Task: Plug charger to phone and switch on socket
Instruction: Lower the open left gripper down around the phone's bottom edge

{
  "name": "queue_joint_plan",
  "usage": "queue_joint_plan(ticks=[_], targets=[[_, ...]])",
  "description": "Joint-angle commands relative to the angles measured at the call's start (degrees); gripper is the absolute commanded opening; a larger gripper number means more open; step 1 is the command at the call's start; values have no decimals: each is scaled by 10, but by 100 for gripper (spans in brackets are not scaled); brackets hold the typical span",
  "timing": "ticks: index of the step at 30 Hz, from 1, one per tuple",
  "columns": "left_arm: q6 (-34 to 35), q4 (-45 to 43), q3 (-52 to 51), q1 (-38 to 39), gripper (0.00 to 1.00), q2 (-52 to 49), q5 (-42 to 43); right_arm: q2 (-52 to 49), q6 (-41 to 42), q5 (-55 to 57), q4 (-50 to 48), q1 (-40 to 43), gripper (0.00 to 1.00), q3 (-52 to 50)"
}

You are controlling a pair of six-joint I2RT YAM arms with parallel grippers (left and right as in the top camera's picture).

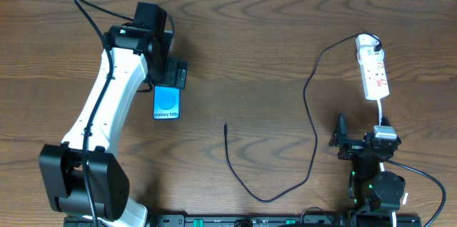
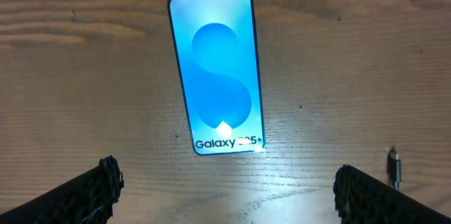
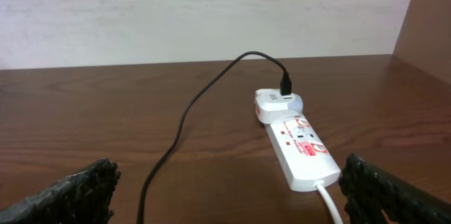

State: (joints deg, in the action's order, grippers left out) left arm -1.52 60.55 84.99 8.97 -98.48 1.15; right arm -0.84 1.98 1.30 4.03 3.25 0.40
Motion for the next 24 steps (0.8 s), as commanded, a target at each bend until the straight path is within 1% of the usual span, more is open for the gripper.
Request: queue_joint_plan(ticks=[1,4,8,13,16,24], targets=[[3,-5,-16,1,98,0,-3,4,6,5,2,-3,99,-1],[3,-24,-33,1,98,0,-3,4,6,5,2,-3,99,-1],[8,-73,-89,1,98,0,-3,4,6,5,2,-3,99,-1],[30,-104,-116,1,98,0,-3,4,6,5,2,-3,99,-1],[54,-123,-135,1,98,0,-3,4,6,5,2,-3,99,-1],[72,-129,-137,1,98,-25,-3,4,6,5,2,-3,99,-1]])
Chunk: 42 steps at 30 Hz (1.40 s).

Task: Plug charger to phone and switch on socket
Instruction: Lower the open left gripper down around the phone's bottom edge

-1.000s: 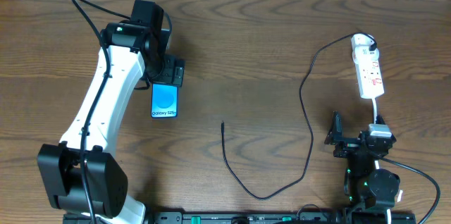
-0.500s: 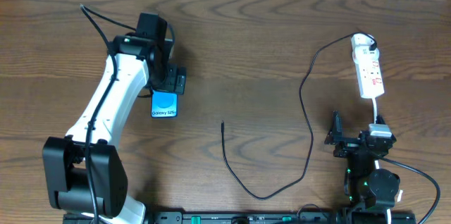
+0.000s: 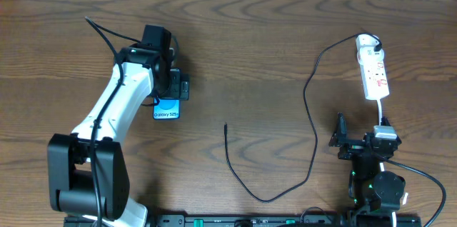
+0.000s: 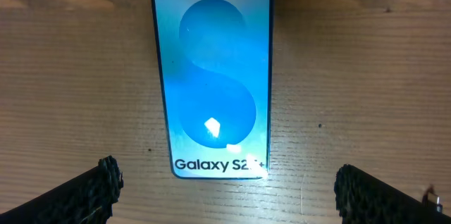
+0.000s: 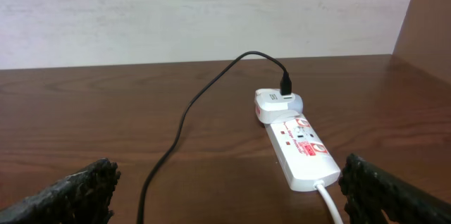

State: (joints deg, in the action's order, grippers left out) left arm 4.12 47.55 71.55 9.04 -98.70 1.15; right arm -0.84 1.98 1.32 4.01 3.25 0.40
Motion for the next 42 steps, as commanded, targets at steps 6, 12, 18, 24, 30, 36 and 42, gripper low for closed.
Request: queue_joint_plan(ticks=[6,12,18,24,30,36,42], targets=[[16,1,9,0,98,-68,-3,4,6,5,2,-3,99,-1],[16,1,42,-1,98,-76,-3,4,6,5,2,-3,99,-1],[16,10,58,-21,99,-83,45,4,6,5,2,-3,99,-1],[16,14,62,-33,99,-84,45,4,6,5,2,-3,99,-1],[13,14,62,-32,98,-84,43,4,6,5,2,-3,99,-1],[7,-2,61,-32,98,-84,23,4,6,5,2,-3,99,-1],[7,-13,61,-32,99,-86,23,4,6,5,2,-3,99,-1]])
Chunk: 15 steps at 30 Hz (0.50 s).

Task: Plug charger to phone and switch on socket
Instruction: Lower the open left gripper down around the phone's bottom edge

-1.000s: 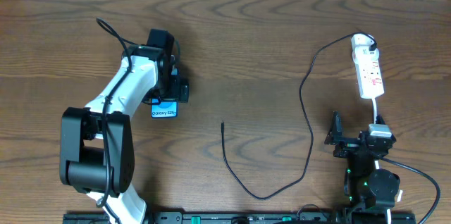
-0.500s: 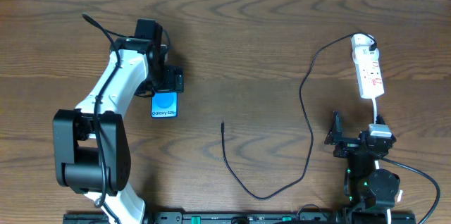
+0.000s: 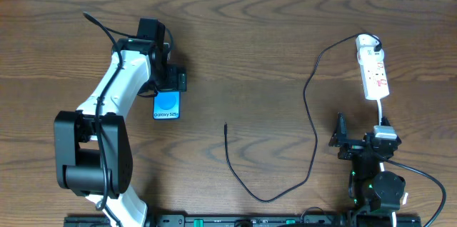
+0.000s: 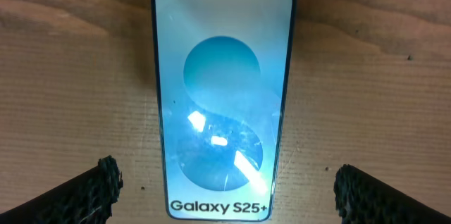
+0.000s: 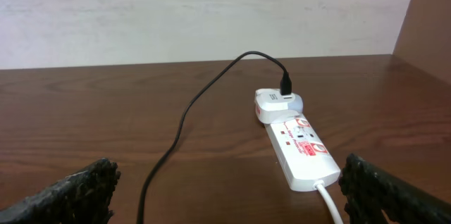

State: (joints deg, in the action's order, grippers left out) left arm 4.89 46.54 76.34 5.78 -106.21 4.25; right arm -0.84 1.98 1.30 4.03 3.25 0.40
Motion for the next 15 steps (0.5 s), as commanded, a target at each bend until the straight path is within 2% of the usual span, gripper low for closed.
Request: queue_joint_plan(ticks=[1,15], targets=[[-1,-3,14,0,98,-11,-9,4,6,5,2,-3,99,-1],[-1,-19,14,9,98,-13,-14,4,6,5,2,-3,99,-1]])
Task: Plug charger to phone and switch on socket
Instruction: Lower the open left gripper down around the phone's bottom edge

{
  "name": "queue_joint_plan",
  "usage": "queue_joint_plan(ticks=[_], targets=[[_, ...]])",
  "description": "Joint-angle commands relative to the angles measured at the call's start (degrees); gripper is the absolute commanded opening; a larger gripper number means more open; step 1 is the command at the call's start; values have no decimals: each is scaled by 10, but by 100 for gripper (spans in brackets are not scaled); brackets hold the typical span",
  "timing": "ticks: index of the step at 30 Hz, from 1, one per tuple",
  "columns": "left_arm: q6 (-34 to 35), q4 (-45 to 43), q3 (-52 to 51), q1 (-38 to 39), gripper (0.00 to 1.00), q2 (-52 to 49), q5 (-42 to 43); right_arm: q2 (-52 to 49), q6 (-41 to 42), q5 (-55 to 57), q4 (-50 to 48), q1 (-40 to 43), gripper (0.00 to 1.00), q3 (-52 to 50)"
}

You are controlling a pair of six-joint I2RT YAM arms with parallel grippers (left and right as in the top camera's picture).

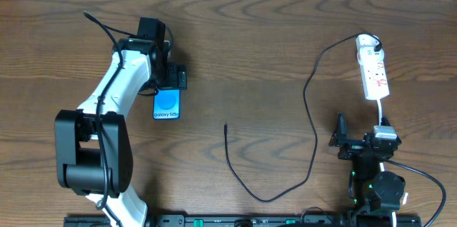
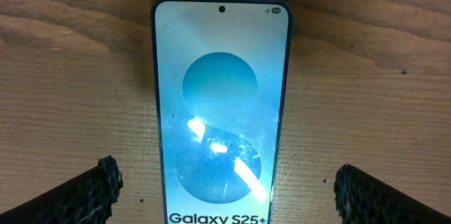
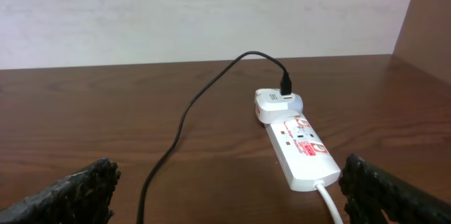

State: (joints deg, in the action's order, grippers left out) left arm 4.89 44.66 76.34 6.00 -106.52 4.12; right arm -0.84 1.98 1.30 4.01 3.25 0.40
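Observation:
The phone (image 1: pixel 166 104) lies face up at the table's left, its lit blue screen (image 2: pixel 220 111) reading "Galaxy S25+". My left gripper (image 1: pixel 168 80) hovers over its far end, open, and its black fingers (image 2: pixel 88 194) stand wide to either side without touching it. The black charger cable (image 1: pixel 312 113) runs from the white adapter (image 1: pixel 368 41) in the white power strip (image 1: pixel 374 74) to a free plug end (image 1: pixel 226 126) at the table's middle. My right gripper (image 3: pixel 229 185) is open near the front right, with the strip (image 3: pixel 301 151) ahead of it.
The strip's white lead (image 3: pixel 331 203) runs back under my right gripper. A pale wall (image 3: pixel 211 13) stands behind the table's far edge. The cable loops over the wood (image 1: pixel 271 199) between the two arms.
In the left wrist view the phone sits slightly lower in the frame, so my left gripper has shifted a little over it. It is still open. The right arm has not moved.
My left gripper was open above the phone, which showed small and tilted. Then it was nearer, with the phone's top cut off. Then the phone showed square and whole at the top, as now. Phone, cable, strip and right arm kept their places.

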Motion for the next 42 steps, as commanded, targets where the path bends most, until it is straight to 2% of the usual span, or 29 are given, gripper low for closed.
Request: queue_joint_plan(ticks=[1,11,42], targets=[[-1,-1,14,9,99,-13,-21,4,6,5,2,-3,99,-1],[0,0,24,9,99,-87,-20,4,6,5,2,-3,99,-1],[-1,-18,10,9,98,-89,-21,4,6,5,2,-3,99,-1]])
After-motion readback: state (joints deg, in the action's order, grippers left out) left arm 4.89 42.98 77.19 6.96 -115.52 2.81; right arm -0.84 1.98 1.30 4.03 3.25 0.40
